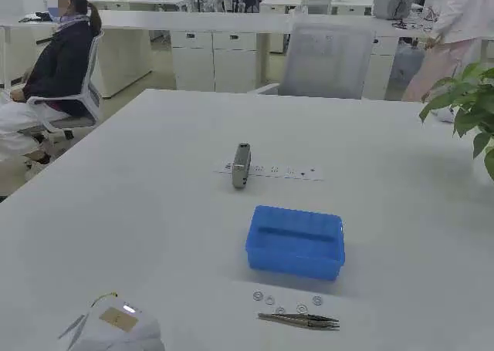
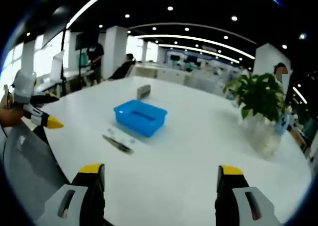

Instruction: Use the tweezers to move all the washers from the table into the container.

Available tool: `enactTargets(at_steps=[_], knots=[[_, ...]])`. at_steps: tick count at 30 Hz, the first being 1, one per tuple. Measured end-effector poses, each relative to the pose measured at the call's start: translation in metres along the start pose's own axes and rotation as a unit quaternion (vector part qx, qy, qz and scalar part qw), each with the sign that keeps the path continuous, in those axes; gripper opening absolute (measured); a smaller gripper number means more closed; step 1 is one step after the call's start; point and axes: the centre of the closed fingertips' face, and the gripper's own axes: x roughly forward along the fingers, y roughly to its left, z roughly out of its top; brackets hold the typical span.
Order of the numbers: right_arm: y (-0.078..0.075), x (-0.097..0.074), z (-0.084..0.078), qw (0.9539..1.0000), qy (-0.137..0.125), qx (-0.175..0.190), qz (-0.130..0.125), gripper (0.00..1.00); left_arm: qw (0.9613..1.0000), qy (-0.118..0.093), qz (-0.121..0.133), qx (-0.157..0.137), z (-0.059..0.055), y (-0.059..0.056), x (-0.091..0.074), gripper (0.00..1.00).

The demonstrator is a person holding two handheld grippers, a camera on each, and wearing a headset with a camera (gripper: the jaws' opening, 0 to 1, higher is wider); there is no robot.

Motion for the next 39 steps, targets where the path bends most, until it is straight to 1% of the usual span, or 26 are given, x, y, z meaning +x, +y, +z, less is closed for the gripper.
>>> enactTargets(at_steps=[9,14,16,17,21,28,32,39], knots=[[0.0017,0.0007,-0.0018,1.0,0.005,0.0,0.002,0.92,1.0,0.001,0.0,-0.002,-0.0003,0.0003,-0.0005,0.96],[0.0004,-0.0001,-0.0009,1.0,0.001,0.002,0.0,0.93,1.0,0.001,0.0,0.001,-0.0006,0.0,0.0,0.96],[-0.0007,-0.0006,-0.0004,1.0,0.0,0.002,-0.003,0.93,1.0,0.001,0.006,0.003,-0.0002,0.0018,-0.0007,0.98],[-0.0005,-0.0007,-0.0003,1.0,-0.001,0.004,-0.002,0.93,0.9999,-0.005,0.013,0.005,0.0019,0.0044,-0.0012,0.98],[-0.0003,-0.0011,0.0003,1.0,-0.001,0.004,-0.002,0.92,0.9999,-0.007,0.014,-0.003,0.0021,0.0057,-0.0019,0.99],[0.0019,0.0004,-0.0004,1.0,0.003,-0.002,0.004,0.92,0.9999,0.001,0.01,0.002,-0.0002,0.0034,-0.0005,0.99],[0.0024,0.0006,-0.0013,1.0,0.006,-0.005,0.005,0.92,1.0,0.005,0.006,0.0,-0.0017,0.0022,0.0001,0.99],[0.0005,0.0006,-0.0017,1.0,0.004,0.001,0.004,0.92,0.9999,0.012,0.0,0.008,-0.0035,-0.0019,0.0011,0.99]])
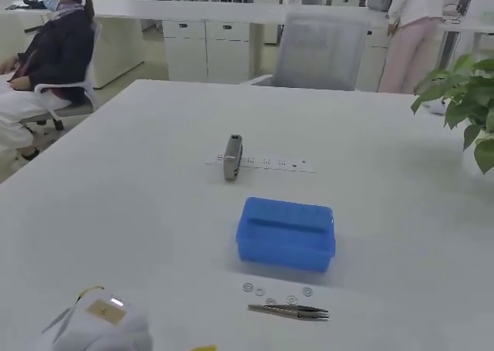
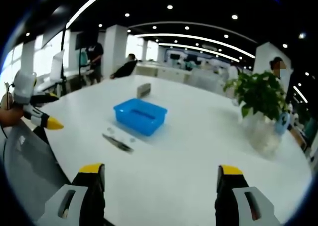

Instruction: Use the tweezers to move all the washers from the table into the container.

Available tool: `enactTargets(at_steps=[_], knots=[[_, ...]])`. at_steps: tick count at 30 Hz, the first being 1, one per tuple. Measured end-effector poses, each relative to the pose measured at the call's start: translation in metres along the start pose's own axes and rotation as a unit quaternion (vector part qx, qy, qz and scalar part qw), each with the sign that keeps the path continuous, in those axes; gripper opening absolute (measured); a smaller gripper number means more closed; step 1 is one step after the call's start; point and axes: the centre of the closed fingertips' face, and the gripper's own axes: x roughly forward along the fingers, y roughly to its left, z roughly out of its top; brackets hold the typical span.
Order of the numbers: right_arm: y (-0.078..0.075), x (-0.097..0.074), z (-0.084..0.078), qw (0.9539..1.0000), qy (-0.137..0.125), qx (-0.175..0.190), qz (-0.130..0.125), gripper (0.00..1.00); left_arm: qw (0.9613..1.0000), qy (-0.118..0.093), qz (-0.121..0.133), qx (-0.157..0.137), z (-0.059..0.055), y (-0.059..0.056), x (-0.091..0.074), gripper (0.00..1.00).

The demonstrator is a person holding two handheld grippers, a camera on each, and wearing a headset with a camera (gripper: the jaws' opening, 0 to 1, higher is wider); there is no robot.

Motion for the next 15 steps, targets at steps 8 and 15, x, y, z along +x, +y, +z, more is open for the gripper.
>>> enactTargets(at_steps=[8,15], knots=[[0.0013,0.0011,-0.0021,0.9999,0.007,0.008,0.006,0.92,0.9998,-0.007,-0.011,-0.016,0.0044,-0.0001,-0.0017,0.99],[0.0077,0.0045,-0.0023,0.9995,0.024,0.001,0.022,0.92,0.9993,-0.008,-0.023,-0.029,0.007,-0.0014,-0.0018,0.98]])
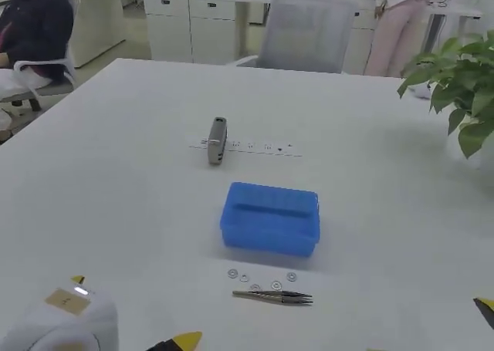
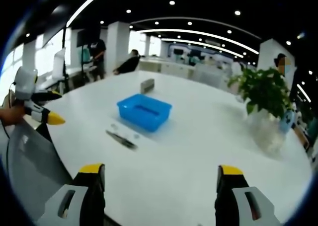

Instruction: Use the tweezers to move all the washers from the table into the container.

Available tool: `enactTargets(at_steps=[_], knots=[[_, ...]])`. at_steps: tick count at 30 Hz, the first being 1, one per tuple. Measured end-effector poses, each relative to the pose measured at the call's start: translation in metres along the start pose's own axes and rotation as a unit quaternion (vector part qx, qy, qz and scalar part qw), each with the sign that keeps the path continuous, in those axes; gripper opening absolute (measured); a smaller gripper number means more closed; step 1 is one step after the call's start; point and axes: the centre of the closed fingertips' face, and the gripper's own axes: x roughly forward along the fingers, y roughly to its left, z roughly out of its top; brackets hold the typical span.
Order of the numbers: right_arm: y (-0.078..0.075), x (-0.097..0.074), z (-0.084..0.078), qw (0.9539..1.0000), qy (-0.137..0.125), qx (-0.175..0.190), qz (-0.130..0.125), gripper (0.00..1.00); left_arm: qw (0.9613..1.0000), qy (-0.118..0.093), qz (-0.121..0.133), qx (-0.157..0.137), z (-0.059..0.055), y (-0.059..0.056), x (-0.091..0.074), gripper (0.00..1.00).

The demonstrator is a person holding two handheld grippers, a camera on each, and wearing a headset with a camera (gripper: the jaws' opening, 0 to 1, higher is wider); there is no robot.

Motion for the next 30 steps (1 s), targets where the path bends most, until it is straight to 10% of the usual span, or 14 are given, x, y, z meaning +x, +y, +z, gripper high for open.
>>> enactTargets(at_steps=[14,30], knots=[[0.005,0.013,0.01,0.9997,0.004,0.019,0.017,0.89,0.9998,0.003,-0.019,-0.007,0.015,0.004,0.006,0.96],[0.004,0.025,0.005,0.9979,0.014,0.057,0.029,0.86,0.9857,0.059,-0.146,0.06,0.014,-0.044,0.06,0.71]])
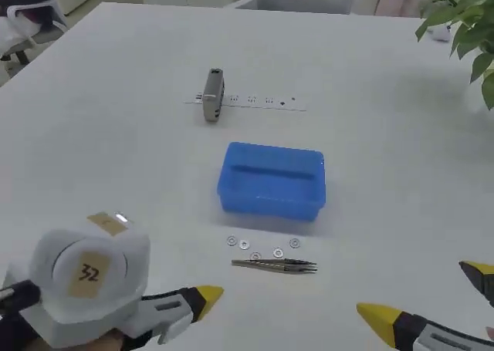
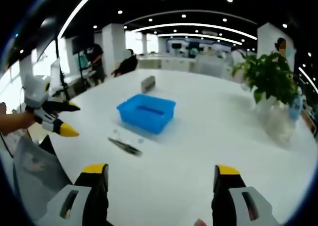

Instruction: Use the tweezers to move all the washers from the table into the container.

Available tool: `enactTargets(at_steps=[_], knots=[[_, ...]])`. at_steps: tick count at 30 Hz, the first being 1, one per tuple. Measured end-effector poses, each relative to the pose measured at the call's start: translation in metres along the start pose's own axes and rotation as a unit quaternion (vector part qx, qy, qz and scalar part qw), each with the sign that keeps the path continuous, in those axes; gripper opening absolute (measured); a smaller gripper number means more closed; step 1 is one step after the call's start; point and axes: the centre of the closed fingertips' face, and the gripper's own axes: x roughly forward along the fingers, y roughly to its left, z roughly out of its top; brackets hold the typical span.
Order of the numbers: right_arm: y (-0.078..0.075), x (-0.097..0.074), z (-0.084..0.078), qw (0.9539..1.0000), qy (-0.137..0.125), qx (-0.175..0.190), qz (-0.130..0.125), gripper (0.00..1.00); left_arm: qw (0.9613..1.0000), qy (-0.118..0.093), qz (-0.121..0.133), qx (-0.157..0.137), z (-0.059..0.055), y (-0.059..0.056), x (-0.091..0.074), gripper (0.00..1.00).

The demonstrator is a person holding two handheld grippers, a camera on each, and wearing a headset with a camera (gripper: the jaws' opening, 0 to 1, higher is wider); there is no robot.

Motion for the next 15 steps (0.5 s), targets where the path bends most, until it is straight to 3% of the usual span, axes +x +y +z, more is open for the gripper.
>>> enactTargets(at_steps=[2,6,8,15], knots=[[0.001,0.0,-0.001,1.0,0.001,0.006,0.001,0.85,0.9995,0.016,-0.026,-0.001,-0.003,-0.007,0.012,0.64],[0.001,0.002,-0.006,0.9999,0.009,0.007,0.002,0.85,0.998,0.036,-0.052,0.011,-0.006,-0.014,0.031,0.54],[0.002,0.002,-0.008,0.9999,0.013,0.01,0.002,0.85,0.9974,0.036,-0.06,0.015,-0.004,-0.018,0.04,0.48],[0.0,0.004,-0.014,0.9996,0.022,0.02,0.003,0.85,0.9933,0.065,-0.09,0.032,-0.01,-0.026,0.065,0.34]])
